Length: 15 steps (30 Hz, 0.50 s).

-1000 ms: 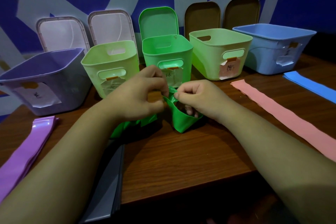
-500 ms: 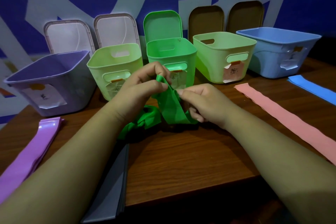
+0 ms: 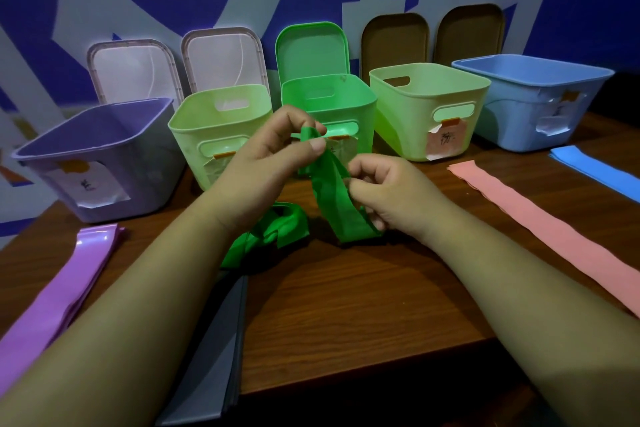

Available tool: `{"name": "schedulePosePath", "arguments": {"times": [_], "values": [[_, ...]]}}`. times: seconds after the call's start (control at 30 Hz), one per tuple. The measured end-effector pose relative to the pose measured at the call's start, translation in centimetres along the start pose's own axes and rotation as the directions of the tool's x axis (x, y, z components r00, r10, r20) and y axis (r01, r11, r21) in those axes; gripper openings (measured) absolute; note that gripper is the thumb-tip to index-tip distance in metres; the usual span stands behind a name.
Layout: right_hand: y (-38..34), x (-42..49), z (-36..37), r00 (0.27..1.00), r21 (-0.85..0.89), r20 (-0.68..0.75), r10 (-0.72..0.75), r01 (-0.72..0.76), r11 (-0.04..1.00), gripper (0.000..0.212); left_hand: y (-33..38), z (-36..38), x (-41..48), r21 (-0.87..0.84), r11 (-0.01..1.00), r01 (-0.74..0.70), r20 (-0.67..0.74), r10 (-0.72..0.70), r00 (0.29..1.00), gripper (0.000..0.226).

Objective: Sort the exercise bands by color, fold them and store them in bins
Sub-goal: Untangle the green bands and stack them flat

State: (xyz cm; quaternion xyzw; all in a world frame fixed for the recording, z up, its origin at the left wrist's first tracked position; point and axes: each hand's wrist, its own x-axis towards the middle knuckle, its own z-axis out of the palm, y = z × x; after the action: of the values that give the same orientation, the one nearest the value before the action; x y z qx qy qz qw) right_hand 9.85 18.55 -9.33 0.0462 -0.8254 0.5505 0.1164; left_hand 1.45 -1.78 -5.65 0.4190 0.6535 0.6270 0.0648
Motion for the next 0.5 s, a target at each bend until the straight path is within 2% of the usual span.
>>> {"name": "schedulePosePath", "arguments": {"times": [0.07, 0.13, 0.2, 0.23, 0.33, 0.43, 0.5], "values": [[0.1, 0.1, -0.1, 0.998, -0.079, -0.056, -0.016, 0.011, 0.997, 0.011, -0.5, -0.4, 0.1, 0.249, 0.968, -0.023, 0.008, 0.022, 1.000, 0.014], [0.4, 0.4, -0.1, 0.995, -0.100, -0.102, -0.009, -0.001, 0.995, 0.008, -0.8, -0.6, 0.3, 0.503, 0.860, -0.088, 0.031, 0.083, 0.996, 0.013], [0.6, 0.6, -0.1, 0.989, -0.116, -0.145, -0.007, -0.010, 0.993, 0.007, -0.9, -0.6, 0.4, 0.634, 0.761, -0.137, 0.049, 0.138, 0.989, 0.027], [0.7, 0.6, -0.1, 0.987, -0.123, -0.163, -0.008, -0.012, 0.992, 0.007, -1.0, -0.6, 0.4, 0.645, 0.752, -0.136, 0.043, 0.142, 0.989, 0.035], [0.6, 0.5, -0.3, 0.981, -0.110, -0.193, -0.019, -0.002, 0.994, 0.006, -1.1, -0.2, 0.4, 0.534, 0.844, -0.051, -0.052, 0.093, 0.994, 0.039], [0.7, 0.5, -0.4, 0.975, -0.035, -0.220, -0.029, 0.022, 0.999, 0.004, -0.9, 0.5, 0.4, 0.248, 0.969, 0.011, -0.141, 0.025, 0.990, 0.021], [0.9, 0.8, -0.4, 0.972, 0.002, -0.231, -0.031, 0.032, 0.999, 0.007, -0.9, 0.7, 0.5, 0.121, 0.993, 0.008, -0.139, 0.009, 0.990, 0.017]]}}
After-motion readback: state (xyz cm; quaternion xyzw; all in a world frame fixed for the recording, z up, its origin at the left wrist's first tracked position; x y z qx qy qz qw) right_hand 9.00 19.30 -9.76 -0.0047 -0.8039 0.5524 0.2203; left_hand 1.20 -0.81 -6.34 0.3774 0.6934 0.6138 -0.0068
